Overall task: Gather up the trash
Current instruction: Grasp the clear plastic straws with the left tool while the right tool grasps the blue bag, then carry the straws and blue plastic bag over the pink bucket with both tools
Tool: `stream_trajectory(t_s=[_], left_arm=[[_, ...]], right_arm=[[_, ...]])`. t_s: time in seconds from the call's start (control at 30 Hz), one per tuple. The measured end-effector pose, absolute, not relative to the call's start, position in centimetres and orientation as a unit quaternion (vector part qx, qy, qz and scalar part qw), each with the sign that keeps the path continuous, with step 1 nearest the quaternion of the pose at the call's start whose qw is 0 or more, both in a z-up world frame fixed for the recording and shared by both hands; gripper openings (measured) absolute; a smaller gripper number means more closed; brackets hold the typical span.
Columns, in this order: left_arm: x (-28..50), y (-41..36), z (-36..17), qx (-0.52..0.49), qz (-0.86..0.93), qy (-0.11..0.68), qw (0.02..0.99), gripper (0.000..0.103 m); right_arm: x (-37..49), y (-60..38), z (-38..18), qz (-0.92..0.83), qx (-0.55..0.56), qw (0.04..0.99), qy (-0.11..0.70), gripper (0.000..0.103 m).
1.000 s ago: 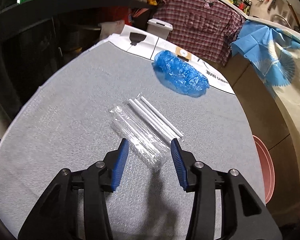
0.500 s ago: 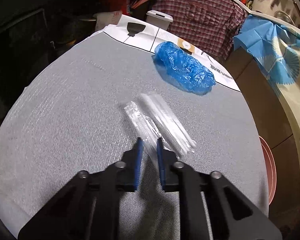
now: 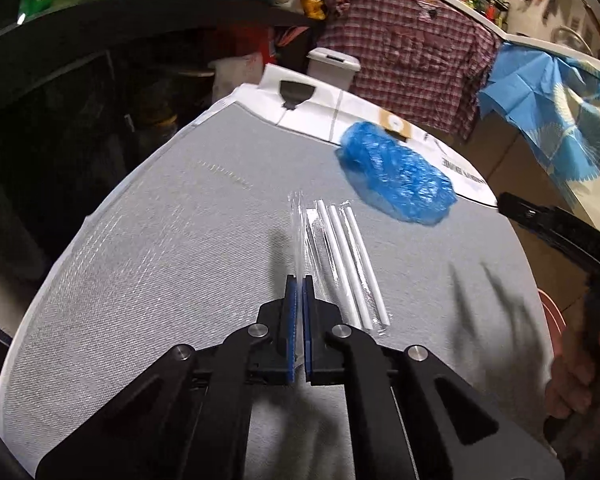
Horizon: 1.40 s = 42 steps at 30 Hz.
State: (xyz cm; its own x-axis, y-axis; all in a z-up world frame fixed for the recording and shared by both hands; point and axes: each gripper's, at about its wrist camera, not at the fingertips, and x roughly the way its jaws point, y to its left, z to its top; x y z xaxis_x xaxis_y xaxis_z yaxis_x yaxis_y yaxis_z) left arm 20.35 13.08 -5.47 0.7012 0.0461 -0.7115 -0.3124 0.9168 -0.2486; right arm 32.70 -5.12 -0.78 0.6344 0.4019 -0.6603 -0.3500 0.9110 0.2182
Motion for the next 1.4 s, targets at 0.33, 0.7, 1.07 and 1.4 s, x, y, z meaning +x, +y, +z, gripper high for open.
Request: stream_trajectory(t_s=[0.33,0.7,1.07,1.4], left_arm=[[21.0,12.7,-5.8,-0.173,0.096,0.379,0.904,0.003],[21.6,12.3,-6.0,-0.173,0.091,0.382,0.903,0.003],[20.0,12.3,-4.6,-0.167,0.081,0.368,0.911,0.003],[17.9,12.2,-2.3,-0.160,0.074,0.342,0.923,0.002]], right_arm=[[38.0,-2.2,-4.1,0.208,0.057,0.883,0.416,0.055],[38.2,-1.3,-5.1,0.205,0.026,0.880,0.427,0.004],[35.0,-2.9,-1.7,0.198,0.011,0.897,0.396,0.001],[28.5,-4.1,3.4,0.207,-0.046,0.911,0.353,0.000]])
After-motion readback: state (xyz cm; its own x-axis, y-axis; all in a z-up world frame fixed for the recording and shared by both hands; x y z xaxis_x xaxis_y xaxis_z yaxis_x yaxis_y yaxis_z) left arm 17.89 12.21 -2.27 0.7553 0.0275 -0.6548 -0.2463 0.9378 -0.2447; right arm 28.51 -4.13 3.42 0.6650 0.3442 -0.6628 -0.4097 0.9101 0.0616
